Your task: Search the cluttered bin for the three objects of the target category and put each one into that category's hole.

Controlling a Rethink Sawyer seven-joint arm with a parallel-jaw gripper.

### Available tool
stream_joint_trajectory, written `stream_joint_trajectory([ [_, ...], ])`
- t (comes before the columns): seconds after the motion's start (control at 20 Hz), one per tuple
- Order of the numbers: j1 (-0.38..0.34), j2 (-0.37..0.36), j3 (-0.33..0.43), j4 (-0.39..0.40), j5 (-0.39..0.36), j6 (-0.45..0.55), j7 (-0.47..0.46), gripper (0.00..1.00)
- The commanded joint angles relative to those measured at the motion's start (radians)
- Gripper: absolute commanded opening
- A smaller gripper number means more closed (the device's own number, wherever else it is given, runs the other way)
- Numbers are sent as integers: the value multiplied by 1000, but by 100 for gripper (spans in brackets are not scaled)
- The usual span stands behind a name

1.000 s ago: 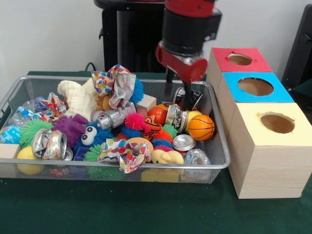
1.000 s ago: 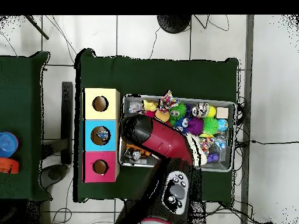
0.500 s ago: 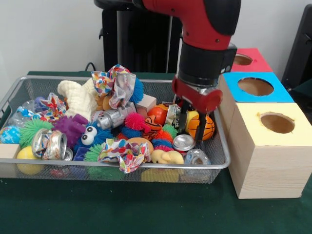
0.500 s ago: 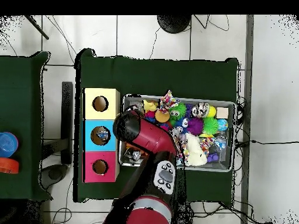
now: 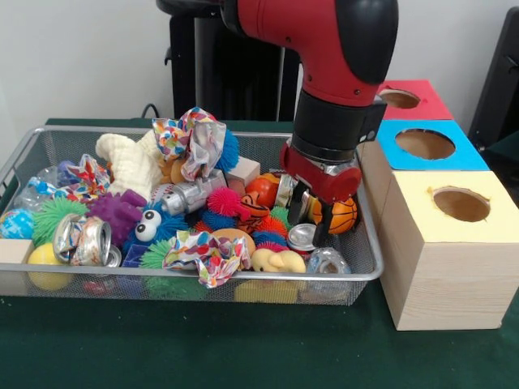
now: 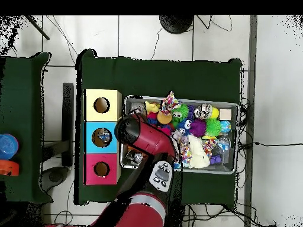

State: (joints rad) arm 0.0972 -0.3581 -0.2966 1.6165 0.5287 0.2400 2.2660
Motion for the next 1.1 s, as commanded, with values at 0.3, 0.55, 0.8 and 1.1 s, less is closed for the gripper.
stream_joint_trajectory([
  [0.3,5,83,47,-64,4,129,155,100],
  [0.55,-16,110,89,-58,11,85,145,100],
  [0.8,17,80,63,-49,26,111,184,100],
  [1.1,10,84,76,-45,31,83,180,100],
])
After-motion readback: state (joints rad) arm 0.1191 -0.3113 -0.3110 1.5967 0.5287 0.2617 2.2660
